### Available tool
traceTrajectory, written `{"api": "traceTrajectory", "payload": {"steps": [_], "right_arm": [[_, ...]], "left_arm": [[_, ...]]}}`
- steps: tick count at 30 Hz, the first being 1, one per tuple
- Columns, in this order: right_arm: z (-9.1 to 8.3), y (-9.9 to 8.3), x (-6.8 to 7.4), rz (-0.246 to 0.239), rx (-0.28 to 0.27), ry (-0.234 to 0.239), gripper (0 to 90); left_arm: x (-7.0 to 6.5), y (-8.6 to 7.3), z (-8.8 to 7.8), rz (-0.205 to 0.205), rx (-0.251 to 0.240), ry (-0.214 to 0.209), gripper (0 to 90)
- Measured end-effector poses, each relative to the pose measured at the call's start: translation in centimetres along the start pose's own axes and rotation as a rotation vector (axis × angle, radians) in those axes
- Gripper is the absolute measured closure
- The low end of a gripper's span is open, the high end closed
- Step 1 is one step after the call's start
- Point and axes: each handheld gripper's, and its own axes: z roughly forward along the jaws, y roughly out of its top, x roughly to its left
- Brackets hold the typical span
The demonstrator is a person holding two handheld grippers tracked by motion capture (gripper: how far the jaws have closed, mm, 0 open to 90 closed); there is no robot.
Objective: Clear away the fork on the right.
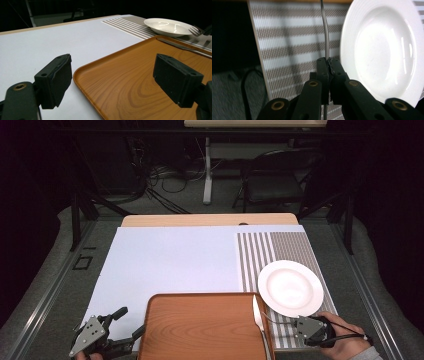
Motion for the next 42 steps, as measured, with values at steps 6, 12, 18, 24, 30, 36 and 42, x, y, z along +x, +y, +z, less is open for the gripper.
{"api": "traceTrajectory", "payload": {"steps": [6,12,18,24,30,36,42], "right_arm": [[-0.7,1.5,-0.5,0.117,-0.034,0.001,87.9],[-1.1,2.5,-1.0,0.26,-0.063,-0.009,87.9],[-1.5,3.5,-1.6,0.434,-0.084,-0.021,87.9],[-2.6,5.2,-1.4,0.52,-0.128,-0.027,87.8],[-2.8,7.4,-0.6,0.537,-0.151,-0.036,87.9],[-2.0,9.6,0.7,0.521,-0.164,-0.019,87.9],[-0.5,11.4,2.4,0.506,-0.159,0.038,87.8]], "left_arm": [[0.0,0.0,0.0,0.0,0.001,-0.002,15.8],[0.0,0.0,-0.1,-0.002,-0.001,-0.002,15.8],[0.1,0.0,-0.1,-0.008,-0.002,-0.001,15.8],[0.2,-0.1,-0.3,-0.018,0.0,0.004,15.8],[0.2,-0.2,-0.5,-0.026,-0.006,0.013,15.8],[0.2,-0.1,-0.4,-0.02,-0.002,0.009,15.8],[0.2,-0.1,-0.4,-0.028,-0.011,0.008,15.8]]}}
